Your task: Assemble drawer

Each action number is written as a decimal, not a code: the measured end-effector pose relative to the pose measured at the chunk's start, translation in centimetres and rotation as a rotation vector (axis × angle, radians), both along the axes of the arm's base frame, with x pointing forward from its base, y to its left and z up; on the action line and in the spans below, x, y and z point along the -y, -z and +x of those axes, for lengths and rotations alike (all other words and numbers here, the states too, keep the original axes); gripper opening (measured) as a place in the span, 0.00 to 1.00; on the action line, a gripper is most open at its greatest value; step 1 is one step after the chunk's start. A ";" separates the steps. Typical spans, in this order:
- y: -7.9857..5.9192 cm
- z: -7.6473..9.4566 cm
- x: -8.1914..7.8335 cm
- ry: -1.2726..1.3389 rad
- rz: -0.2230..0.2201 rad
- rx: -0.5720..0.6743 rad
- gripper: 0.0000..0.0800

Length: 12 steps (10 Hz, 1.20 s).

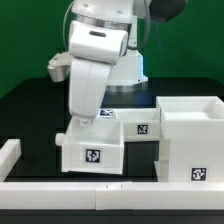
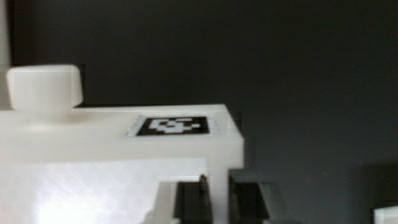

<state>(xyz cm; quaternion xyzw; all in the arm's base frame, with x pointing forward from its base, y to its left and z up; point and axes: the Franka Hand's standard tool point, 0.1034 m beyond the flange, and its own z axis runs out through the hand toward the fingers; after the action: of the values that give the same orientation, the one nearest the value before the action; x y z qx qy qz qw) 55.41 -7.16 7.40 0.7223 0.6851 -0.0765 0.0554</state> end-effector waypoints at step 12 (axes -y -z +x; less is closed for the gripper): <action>1.7 -0.9 -3.5 0.053 0.051 0.052 0.04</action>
Offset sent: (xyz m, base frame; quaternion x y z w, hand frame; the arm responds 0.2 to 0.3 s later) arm 0.0000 0.0000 0.0000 0.0000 0.0000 0.0000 1.0000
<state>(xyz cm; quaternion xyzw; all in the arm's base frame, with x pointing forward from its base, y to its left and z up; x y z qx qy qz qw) 54.50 -3.65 5.67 0.7430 0.6659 -0.0419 0.0528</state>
